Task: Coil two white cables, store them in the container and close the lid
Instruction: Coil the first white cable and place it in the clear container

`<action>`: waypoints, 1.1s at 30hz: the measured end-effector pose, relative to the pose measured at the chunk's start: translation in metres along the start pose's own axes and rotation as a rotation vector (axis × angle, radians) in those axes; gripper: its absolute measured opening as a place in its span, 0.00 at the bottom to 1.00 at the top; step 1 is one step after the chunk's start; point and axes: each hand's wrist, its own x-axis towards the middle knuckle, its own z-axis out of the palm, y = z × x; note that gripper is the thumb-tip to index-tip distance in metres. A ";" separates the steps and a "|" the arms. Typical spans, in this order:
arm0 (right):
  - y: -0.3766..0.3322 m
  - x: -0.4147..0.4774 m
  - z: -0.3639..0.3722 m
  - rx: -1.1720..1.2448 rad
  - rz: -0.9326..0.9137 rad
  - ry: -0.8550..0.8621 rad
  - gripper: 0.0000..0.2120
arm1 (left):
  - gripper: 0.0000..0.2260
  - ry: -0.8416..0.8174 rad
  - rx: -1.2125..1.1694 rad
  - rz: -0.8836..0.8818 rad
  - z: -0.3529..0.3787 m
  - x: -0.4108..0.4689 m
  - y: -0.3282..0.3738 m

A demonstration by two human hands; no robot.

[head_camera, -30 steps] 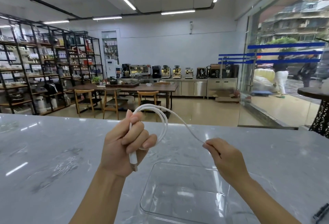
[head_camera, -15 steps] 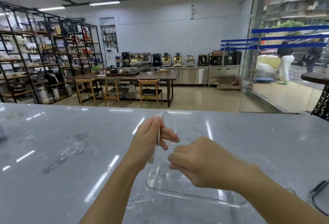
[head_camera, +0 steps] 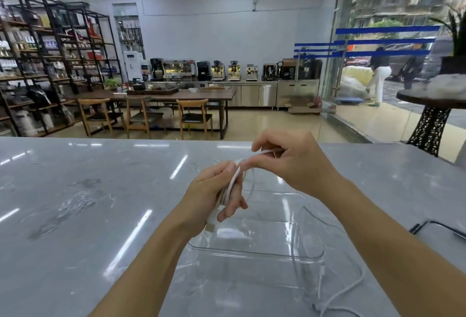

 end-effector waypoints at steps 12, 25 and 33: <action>0.014 -0.017 0.014 0.603 0.559 -0.189 0.09 | 0.15 0.009 -0.556 -0.096 -0.008 0.003 -0.010; -0.006 -0.005 0.020 0.544 0.683 -0.137 0.16 | 0.17 -0.049 -0.549 -0.102 -0.015 0.007 -0.004; -0.008 0.009 0.014 0.053 0.411 -0.297 0.16 | 0.22 -0.106 0.125 -0.237 -0.030 0.022 0.034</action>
